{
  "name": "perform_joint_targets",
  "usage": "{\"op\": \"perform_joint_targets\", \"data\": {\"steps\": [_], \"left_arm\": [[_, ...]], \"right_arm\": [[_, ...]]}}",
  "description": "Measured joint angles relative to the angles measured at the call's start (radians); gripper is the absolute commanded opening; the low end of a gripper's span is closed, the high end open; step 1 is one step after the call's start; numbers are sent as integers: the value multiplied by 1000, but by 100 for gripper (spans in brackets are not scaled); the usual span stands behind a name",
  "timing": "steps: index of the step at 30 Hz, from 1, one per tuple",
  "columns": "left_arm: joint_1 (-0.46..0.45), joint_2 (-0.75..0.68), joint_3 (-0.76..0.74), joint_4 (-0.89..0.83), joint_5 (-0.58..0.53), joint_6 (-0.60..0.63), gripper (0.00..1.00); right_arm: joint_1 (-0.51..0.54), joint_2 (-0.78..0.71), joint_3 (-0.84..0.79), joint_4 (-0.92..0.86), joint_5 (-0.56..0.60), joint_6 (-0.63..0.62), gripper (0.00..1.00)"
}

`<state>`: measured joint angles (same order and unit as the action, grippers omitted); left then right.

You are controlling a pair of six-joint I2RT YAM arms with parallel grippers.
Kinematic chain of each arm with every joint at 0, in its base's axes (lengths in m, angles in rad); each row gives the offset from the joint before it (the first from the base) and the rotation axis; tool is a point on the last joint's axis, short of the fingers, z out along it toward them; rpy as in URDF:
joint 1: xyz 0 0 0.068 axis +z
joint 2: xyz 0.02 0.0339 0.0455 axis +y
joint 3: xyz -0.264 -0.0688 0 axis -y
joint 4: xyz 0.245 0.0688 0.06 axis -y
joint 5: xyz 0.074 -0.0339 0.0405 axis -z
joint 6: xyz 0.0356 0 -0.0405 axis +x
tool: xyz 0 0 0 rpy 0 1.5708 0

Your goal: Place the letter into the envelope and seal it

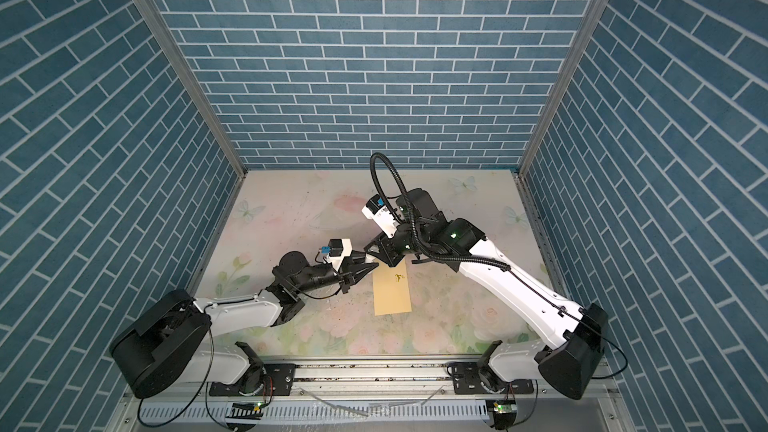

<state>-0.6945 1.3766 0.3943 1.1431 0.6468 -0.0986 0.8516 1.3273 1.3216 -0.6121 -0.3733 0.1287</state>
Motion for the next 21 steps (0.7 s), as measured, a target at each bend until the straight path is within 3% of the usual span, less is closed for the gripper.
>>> {"op": "perform_joint_targets", "data": {"steps": [10,21], "left_arm": [[2,25,-2,-23,-31,-14,0],[26,42,-36,-115,-64,-31,0]], "right_arm": [[18,3,-84,92,64,7,20],[21,45,-253,324,58,101,17]]}}
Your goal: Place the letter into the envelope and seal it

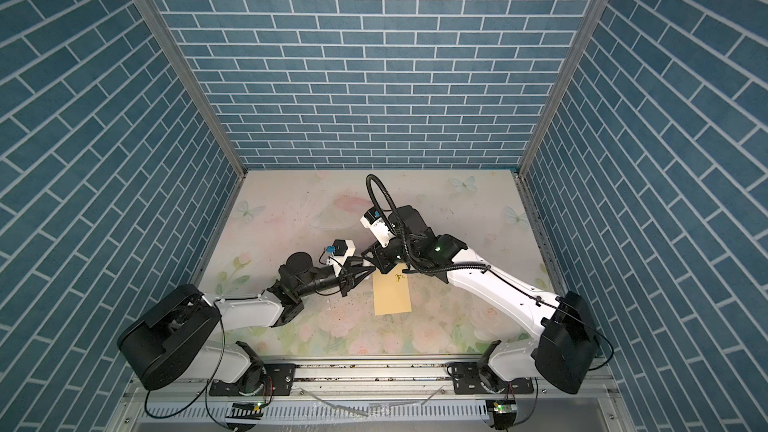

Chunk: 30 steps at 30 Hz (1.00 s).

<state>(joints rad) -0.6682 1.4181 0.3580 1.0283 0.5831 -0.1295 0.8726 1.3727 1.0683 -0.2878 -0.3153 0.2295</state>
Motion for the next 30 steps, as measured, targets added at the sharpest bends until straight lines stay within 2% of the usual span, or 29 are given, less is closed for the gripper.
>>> {"op": "perform_joint_targets", "data": {"steps": [9,21,26,30], "left_arm": [[16,4,-29,-68,-22,-29,0],[23,8,-37,-80,-40,-48,0],[19,-21,-37,-66,-41,-50,0],[18,-128,-26,-79,-90,-58,0]], "right_arm": [[15,60,-79,153,-3,63,15],[23,84,-88,197,4,81,17],[34,48,-53,143,42,77,30],[53,-16,-23,66,94,75,50]]}}
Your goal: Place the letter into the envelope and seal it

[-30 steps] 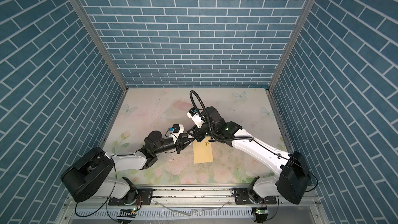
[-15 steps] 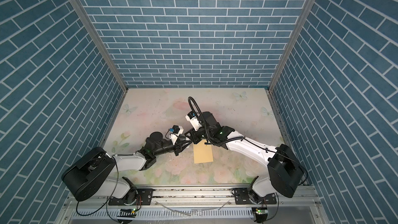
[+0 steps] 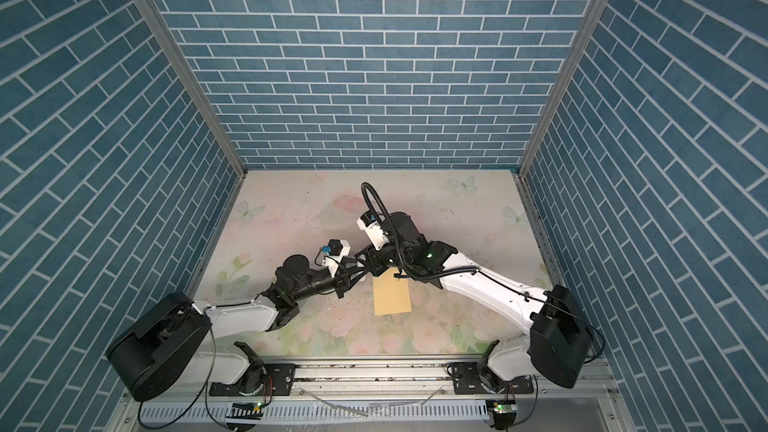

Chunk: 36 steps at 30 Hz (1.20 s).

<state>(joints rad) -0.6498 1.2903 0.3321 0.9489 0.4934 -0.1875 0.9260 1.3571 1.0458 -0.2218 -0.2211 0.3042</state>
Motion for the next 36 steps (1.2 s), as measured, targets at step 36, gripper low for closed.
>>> {"op": "perform_joint_targets", "data": {"steps": [36], "left_arm": [[-2,249,429,-1176,-442,-476,17]], "right_arm": [[-194,-348,-257,24,390,6,78]]}}
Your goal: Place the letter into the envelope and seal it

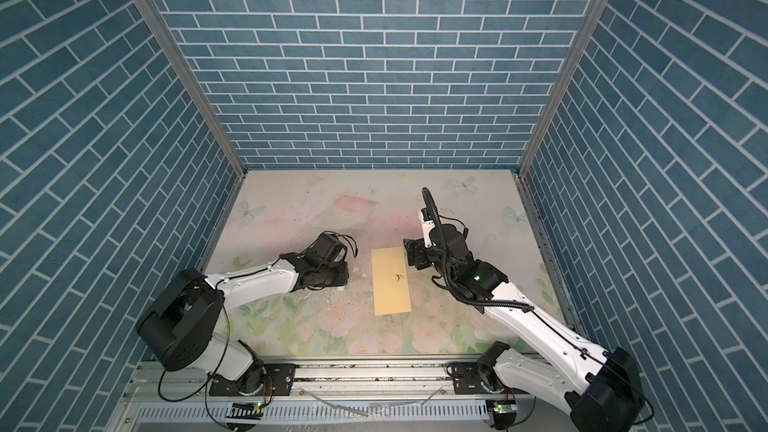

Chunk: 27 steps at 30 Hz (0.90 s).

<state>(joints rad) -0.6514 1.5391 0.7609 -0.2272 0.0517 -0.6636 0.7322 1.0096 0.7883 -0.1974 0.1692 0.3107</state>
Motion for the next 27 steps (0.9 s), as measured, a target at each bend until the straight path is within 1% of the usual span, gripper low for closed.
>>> {"op": "perform_joint_targets", "data": {"steps": [1,5,8,19,27], "left_arm": [[0,4,0,0,-1,-3,18],[-2,24,0,5,-7,-11,28],[-2,32,0,20,-9,-21,32],[-2,52,-1,86,-26,-45,42],[-6,53,-2,99,-40,-55,45]], "right_arm": [[-1,-2,-4,3,0,0,78],[-8,-10,-23,3,0,0,78],[-12,-10,-30,3,0,0,78],[-25,-25,-45,4,-2,0,78],[-32,-44,-55,4,-5,6,78]]}}
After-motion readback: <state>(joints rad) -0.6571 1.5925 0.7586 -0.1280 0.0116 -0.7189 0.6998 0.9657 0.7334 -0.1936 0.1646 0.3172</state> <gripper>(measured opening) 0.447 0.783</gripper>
